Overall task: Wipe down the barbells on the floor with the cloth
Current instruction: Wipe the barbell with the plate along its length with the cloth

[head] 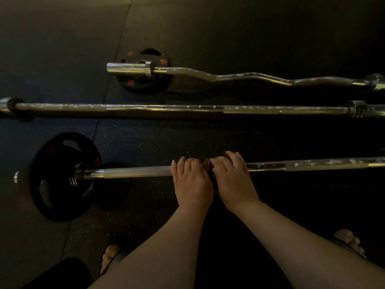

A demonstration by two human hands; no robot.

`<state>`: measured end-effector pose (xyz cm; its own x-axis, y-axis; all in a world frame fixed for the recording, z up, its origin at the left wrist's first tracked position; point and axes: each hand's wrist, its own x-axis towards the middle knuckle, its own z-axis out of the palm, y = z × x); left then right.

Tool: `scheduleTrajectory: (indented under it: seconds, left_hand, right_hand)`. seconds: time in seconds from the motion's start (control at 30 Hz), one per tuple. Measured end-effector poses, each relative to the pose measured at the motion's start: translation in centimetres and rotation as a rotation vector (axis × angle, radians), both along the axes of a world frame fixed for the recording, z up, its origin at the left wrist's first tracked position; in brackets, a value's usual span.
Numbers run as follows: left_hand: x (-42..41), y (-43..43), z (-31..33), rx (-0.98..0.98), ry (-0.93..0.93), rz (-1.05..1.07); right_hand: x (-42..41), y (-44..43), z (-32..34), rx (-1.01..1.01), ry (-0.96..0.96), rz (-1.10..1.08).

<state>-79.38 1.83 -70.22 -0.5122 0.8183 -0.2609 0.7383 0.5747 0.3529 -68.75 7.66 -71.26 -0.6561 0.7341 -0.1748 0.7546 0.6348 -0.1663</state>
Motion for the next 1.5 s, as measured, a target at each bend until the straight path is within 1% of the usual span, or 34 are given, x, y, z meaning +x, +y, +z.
scheduleTrajectory:
  seconds: [0.03,0.07,0.1,0.17,0.2,0.27,0.3,0.37,0.43,0.5,0.53,0.57,0.63,0.7,0.73,0.8,0.87,0.93,1.0,1.07,1.13,1.17,1.2,1.3,1.33,1.37,1.43,1.5]
  left_hand:
    - [-0.2,-0.1,0.0,0.010,-0.024,-0.003]
    - [-0.3,-0.2,0.0,0.026,-0.055,-0.010]
    - [-0.4,-0.3,0.1,0.043,-0.081,-0.017]
    - [-0.4,-0.4,0.2,0.075,-0.093,-0.027]
    - [-0.4,-0.4,0.1,0.086,-0.086,-0.025]
    - [-0.1,-0.3,-0.3,0.083,-0.060,-0.024]
    - [0.1,-0.2,-0.4,0.071,-0.047,-0.029]
    - [0.2,-0.1,-0.6,0.042,-0.030,-0.044]
    - [0.3,-0.1,-0.7,0.022,-0.012,-0.056]
    - [0.3,-0.1,-0.5,0.032,-0.026,-0.069]
    - [0.3,-0.1,-0.4,0.047,-0.043,-0.078]
    - [0.3,-0.1,-0.3,0.060,-0.060,-0.087]
    - [0.4,-0.1,-0.3,0.076,-0.067,-0.097]
    - [0.7,0.2,-0.5,0.081,-0.045,-0.091]
    - [0.9,0.4,-0.7,0.074,-0.035,-0.087]
    - [1.3,0.7,-0.8,0.043,-0.017,-0.084]
    - [1.3,0.7,-0.7,0.018,-0.014,-0.085]
    - [1.0,0.5,-0.7,0.034,-0.045,-0.094]
    - [0.8,0.3,-0.8,0.065,-0.073,-0.098]
    - [1.0,0.4,-0.8,0.079,-0.069,-0.092]
    - [1.4,0.7,-0.8,0.088,-0.052,-0.076]
    - [1.5,0.8,-0.7,0.090,-0.047,-0.068]
    - [1.5,0.8,-0.7,0.086,-0.044,-0.064]
    - [1.1,0.6,-0.8,0.066,-0.051,-0.083]
    - [0.9,0.4,-0.9,0.074,-0.059,-0.096]
    - [0.6,0.2,-0.9,0.095,-0.069,-0.109]
    - [0.1,-0.3,-0.8,0.141,-0.081,-0.125]
    - [-0.7,-0.9,-0.7,0.127,-0.057,-0.100]
  right_hand:
    - [0.8,0.7,0.1,0.005,-0.007,0.007]
    - [1.9,1.4,0.1,0.041,-0.007,-0.033]
    - [3.1,1.9,0.2,0.082,0.003,-0.131]
    - [5.0,2.3,0.4,0.123,0.082,-0.364]
    - [5.1,2.1,0.3,0.112,0.120,-0.445]
    - [3.4,1.5,0.7,0.092,0.081,-0.538]
    - [2.2,1.1,1.0,0.086,0.035,-0.523]
    - [0.5,0.6,1.4,0.063,-0.009,-0.341]
    - [0.9,0.8,1.3,0.035,0.017,-0.114]
    - [2.8,2.2,0.8,0.035,0.050,-0.011]
    - [4.0,2.9,0.4,0.076,0.085,-0.025]
    - [5.0,3.4,0.3,0.110,0.123,-0.110]
    - [5.9,3.7,0.2,0.124,0.218,-0.367]
    - [4.2,2.9,0.3,0.131,0.205,-0.543]
    - [3.0,2.3,0.3,0.132,0.143,-0.534]
    - [1.2,1.1,0.2,0.100,0.054,-0.349]
    - [1.5,1.0,0.3,0.055,0.091,-0.195]
    - [3.2,2.2,0.3,0.056,0.096,-0.131]
    - [5.3,3.2,-0.2,0.099,0.117,-0.201]
    - [6.4,3.6,-0.3,0.093,0.165,-0.397]
    - [4.8,2.9,0.0,0.088,0.165,-0.558]
    - [3.6,2.4,0.1,0.091,0.133,-0.562]
    - [2.7,1.8,0.2,0.097,0.102,-0.501]
    - [2.6,1.6,0.4,0.054,0.076,-0.213]
    - [3.1,2.1,0.4,0.035,0.066,-0.184]
    - [3.5,2.6,0.6,0.017,0.045,-0.207]
    - [3.5,3.6,1.1,-0.016,0.051,-0.371]
    - [2.1,3.6,1.7,-0.012,0.043,-0.474]
